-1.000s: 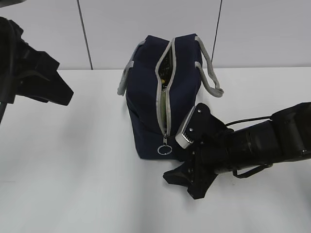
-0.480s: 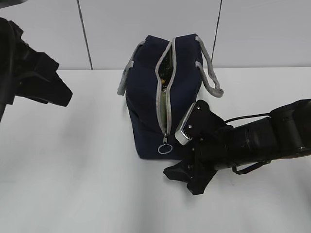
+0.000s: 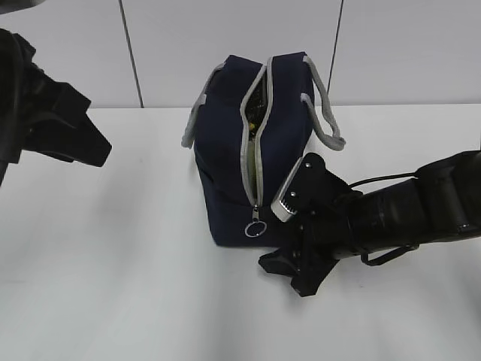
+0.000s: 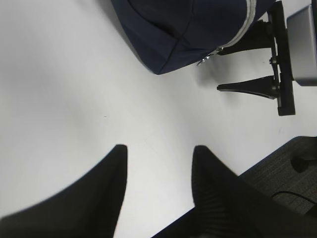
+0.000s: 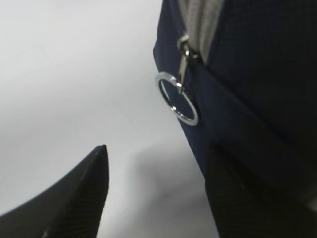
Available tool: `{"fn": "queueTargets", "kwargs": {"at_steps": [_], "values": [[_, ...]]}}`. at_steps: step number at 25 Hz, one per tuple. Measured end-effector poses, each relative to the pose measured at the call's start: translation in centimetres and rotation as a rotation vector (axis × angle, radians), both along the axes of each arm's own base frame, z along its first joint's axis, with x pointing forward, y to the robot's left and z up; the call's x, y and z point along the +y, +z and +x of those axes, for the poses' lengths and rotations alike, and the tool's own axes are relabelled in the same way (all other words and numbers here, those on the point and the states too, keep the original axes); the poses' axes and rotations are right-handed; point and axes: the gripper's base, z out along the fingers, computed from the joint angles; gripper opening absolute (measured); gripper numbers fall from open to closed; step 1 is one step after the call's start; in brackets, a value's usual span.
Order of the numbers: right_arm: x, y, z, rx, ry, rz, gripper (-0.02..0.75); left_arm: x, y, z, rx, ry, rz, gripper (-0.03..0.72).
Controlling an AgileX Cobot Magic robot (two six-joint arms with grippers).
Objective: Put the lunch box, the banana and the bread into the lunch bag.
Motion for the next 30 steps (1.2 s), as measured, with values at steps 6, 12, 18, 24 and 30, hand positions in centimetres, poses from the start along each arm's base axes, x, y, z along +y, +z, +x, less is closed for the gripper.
{"fn": "queueTargets", "kwargs": {"at_steps": [6, 12, 18, 24, 30], "values": [[0.3, 0.5, 0.5, -0.019, 0.006, 0.016, 0.477, 0.0, 0.0, 0.0, 0.001, 0.000, 0.001, 0.319], [0.6, 0.8, 0.4, -0.020, 0.032, 0.057, 0.477, 0.0, 0.0, 0.0, 0.001, 0.000, 0.001, 0.319], [0.8, 0.6, 0.4, -0.012, 0.041, 0.066, 0.477, 0.0, 0.0, 0.0, 0.001, 0.000, 0.001, 0.319], [1.1, 0.0, 0.3, 0.010, 0.066, 0.096, 0.477, 0.0, 0.0, 0.0, 0.005, -0.002, 0.003, 0.319], [1.1, 0.1, 0.3, 0.008, 0.065, 0.095, 0.477, 0.0, -0.1, -0.1, 0.013, -0.004, 0.007, 0.319]]}}
